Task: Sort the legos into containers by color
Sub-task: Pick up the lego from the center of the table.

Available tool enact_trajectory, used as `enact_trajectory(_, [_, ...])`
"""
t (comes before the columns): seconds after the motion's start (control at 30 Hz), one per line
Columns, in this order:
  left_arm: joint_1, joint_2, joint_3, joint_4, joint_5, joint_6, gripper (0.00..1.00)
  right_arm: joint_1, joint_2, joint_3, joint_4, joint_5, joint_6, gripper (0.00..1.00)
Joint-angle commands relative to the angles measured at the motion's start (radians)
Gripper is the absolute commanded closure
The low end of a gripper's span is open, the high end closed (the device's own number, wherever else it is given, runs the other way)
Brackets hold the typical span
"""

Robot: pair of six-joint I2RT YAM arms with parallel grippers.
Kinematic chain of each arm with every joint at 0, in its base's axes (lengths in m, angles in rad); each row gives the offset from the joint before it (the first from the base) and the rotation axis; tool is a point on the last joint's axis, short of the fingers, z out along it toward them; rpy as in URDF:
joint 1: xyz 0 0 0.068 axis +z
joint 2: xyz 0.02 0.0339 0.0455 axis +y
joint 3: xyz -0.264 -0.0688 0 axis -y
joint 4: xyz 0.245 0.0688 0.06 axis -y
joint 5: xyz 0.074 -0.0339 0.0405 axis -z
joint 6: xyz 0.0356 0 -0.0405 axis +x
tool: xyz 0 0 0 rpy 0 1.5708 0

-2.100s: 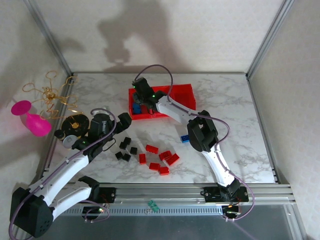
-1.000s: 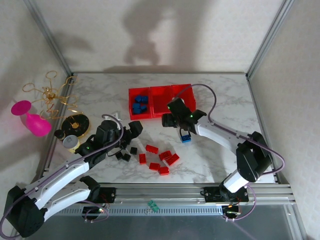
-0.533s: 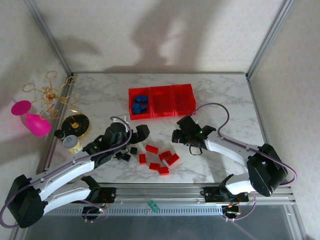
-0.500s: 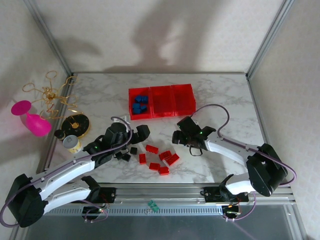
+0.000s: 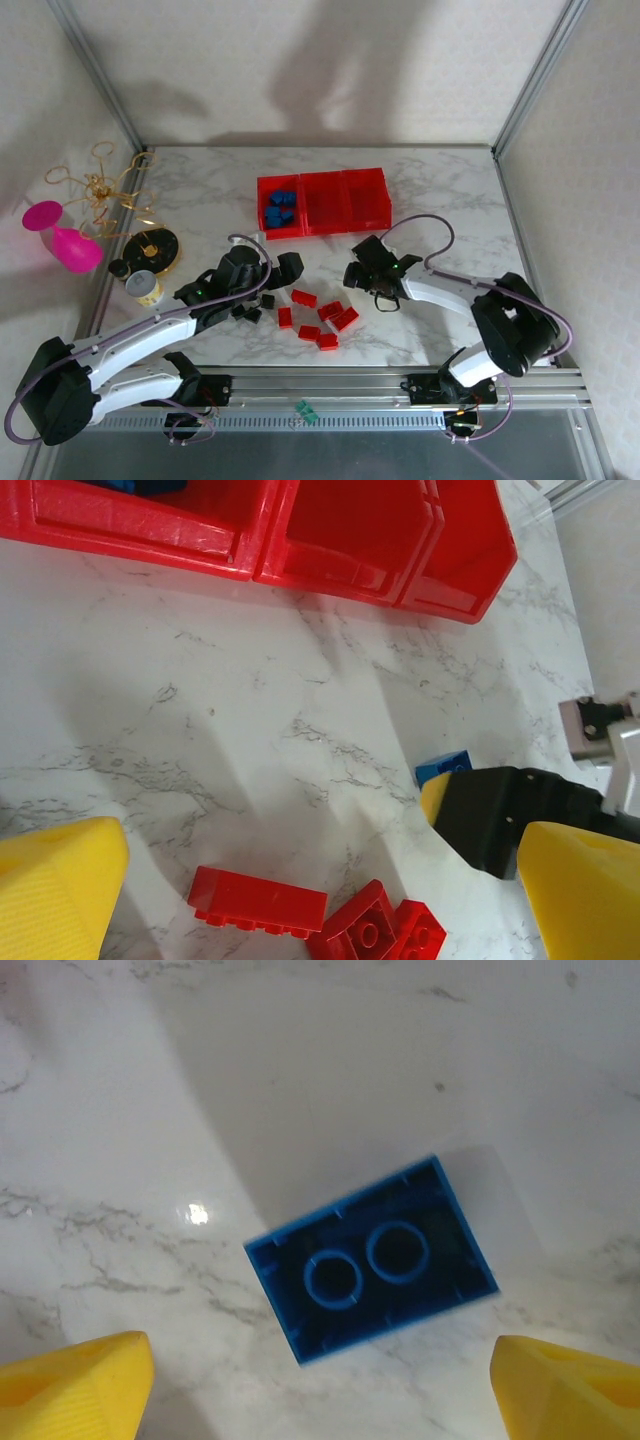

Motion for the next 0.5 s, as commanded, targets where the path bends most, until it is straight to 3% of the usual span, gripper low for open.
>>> enact_trajectory(0.0, [-0.008, -0.01, 0.023, 0.033, -0.026, -0.01, 0.01, -0.018, 0.052, 0.066, 0.042, 0.036, -0.027, 0.16])
enact_trajectory(0.23, [-0.008, -0.012, 0.029, 0.015, -0.043, 0.0, 0.0, -0.021, 0.143, 0.141, 0.067, 0.066, -0.072, 0.26])
enact_trajectory(0.47, [-0.006, -0.015, 0.037, 0.002, -0.054, 0.008, 0.01, -0.018, 0.154, 0.136, 0.026, 0.086, -0.104, 0.42])
